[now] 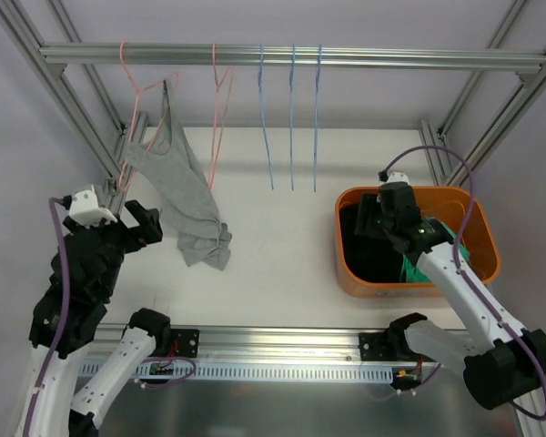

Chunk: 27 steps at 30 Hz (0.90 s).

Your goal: Remove the tank top from the hanger

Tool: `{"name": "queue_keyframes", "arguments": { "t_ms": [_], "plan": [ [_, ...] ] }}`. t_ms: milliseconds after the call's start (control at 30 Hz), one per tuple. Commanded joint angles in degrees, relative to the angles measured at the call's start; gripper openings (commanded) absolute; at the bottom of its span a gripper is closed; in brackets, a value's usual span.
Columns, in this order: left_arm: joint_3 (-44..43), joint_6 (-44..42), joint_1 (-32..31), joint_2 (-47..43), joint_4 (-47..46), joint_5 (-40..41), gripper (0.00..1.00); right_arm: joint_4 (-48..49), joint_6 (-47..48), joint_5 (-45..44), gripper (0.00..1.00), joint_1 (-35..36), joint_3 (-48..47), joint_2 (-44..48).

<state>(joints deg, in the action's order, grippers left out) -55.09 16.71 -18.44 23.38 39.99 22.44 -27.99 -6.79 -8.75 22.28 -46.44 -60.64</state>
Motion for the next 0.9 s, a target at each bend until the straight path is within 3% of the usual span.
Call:
{"name": "queue_keyframes", "arguments": {
  "t_ms": [0,100,133,167,300,500,667,767,867],
  "plan": [
    [-12.89,-0.45,-0.28,8.14,-0.45,-2.39,0.99,-6.63,3.53,-5.57,0.61,-0.05,-10.59,5.08],
    [-19.77,-0.36,-0.28,16.57,1.22,-3.01,0.99,-11.2,5.37,-7.24,0.81,-0.13,-15.59,6.23],
    [-24.4,-0.8,-0.28,18.62,1.49,-3.01,0.99,-13.21,5.82,-7.24,0.94,-0.05,-16.57,7.02],
    [-26.97,-1.32,-0.28,20.72,1.85,-2.66,0.99,-13.93,6.17,-7.33,0.97,-0.13,-17.54,7.46],
    [-42.68,-4.75,0.59,35.46,4.3,0.33,0.99,-17.27,6.35,-7.95,1.0,-0.13,-20.71,11.59],
    [-59.85,-7.83,10.34,51.4,11.08,-9.33,0.99,-18.07,10.21,-0.84,0.99,-0.05,-20.19,23.89],
    [-64.79,-10.29,17.99,62.2,10.99,-24.78,0.99,-17.45,12.49,15.15,0.99,-0.05,-19.57,28.65],
    [-65.24,-11.0,20.28,64.69,10.99,-29.64,0.99,-17.36,13.2,20.61,0.99,-0.05,-19.13,29.53],
    [-65.23,-12.4,20.37,65.65,10.81,-31.57,0.88,-17.36,13.64,20.97,0.99,-0.05,-18.17,30.23]
  ]
}}
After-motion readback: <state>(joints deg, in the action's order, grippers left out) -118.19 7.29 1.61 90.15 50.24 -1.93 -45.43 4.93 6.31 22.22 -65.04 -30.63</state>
